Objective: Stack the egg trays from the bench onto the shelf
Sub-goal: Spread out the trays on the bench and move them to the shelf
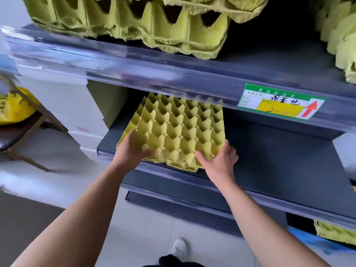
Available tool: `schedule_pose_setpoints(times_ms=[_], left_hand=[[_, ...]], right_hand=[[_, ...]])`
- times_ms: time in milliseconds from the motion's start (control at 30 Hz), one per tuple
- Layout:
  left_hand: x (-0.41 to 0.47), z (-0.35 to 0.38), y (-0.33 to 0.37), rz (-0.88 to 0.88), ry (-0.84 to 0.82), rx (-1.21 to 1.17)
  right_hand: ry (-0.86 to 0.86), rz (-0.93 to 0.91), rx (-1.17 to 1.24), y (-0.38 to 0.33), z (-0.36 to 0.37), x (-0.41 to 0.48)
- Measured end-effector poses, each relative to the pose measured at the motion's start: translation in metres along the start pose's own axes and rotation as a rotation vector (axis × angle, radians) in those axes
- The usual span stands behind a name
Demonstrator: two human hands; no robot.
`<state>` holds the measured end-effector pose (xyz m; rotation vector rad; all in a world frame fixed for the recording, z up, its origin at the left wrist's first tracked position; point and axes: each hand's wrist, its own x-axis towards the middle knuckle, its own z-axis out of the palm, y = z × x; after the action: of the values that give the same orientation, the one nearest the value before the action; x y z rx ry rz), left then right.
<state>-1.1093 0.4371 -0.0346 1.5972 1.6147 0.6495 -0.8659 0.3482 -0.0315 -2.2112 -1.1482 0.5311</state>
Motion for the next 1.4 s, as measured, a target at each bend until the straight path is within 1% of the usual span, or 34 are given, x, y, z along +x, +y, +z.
schedule_pose_setpoints(times_ms=[200,300,433,500,600,767,867,933,1000,1067,1100,1200,1300,1400], left_hand=[[0.015,0.001,-0.010,-0.011,-0.035,-0.053],[0.018,-0.008,-0.009,0.060,-0.042,-0.132],[0.032,-0.021,-0.010,0.147,-0.117,-0.196],[0.041,-0.022,-0.016,0.127,-0.157,-0.127],[0.043,-0.018,-0.027,0.067,-0.220,0.091],[0.040,-0.018,-0.034,0.020,-0.202,0.303],[0.037,-0.018,-0.033,0.032,-0.199,0.384],[0.035,-0.021,-0.030,0.081,-0.176,0.434],[0.030,-0.023,-0.024,0.145,-0.111,0.520],[0.019,-0.023,-0.011,0.257,-0.037,0.579],[0.012,-0.021,-0.003,0.326,-0.029,0.590],[-0.013,-0.003,0.023,0.530,-0.118,0.636],[-0.040,0.027,0.051,0.668,-0.210,0.642],[-0.068,0.063,0.079,0.787,-0.271,0.626]], right_hand=[[0.018,-0.001,-0.041,-0.004,0.008,0.006],[0.040,0.008,-0.025,-0.008,0.010,0.004],[0.062,0.024,-0.014,-0.017,0.018,0.000],[0.060,0.040,-0.041,-0.020,0.024,-0.001],[0.025,0.084,-0.125,-0.020,0.029,-0.005],[-0.038,0.137,-0.140,-0.020,0.028,-0.007],[-0.044,0.149,-0.177,-0.024,0.025,-0.010],[-0.011,0.119,-0.202,-0.025,0.021,-0.016],[0.051,0.062,-0.244,-0.024,0.015,-0.025],[0.110,0.004,-0.286,-0.022,0.006,-0.037],[0.135,-0.020,-0.300,-0.020,0.000,-0.044],[0.180,-0.075,-0.348,-0.010,-0.019,-0.066],[0.245,-0.110,-0.425,0.013,-0.042,-0.088],[0.304,-0.076,-0.479,0.043,-0.072,-0.110]])
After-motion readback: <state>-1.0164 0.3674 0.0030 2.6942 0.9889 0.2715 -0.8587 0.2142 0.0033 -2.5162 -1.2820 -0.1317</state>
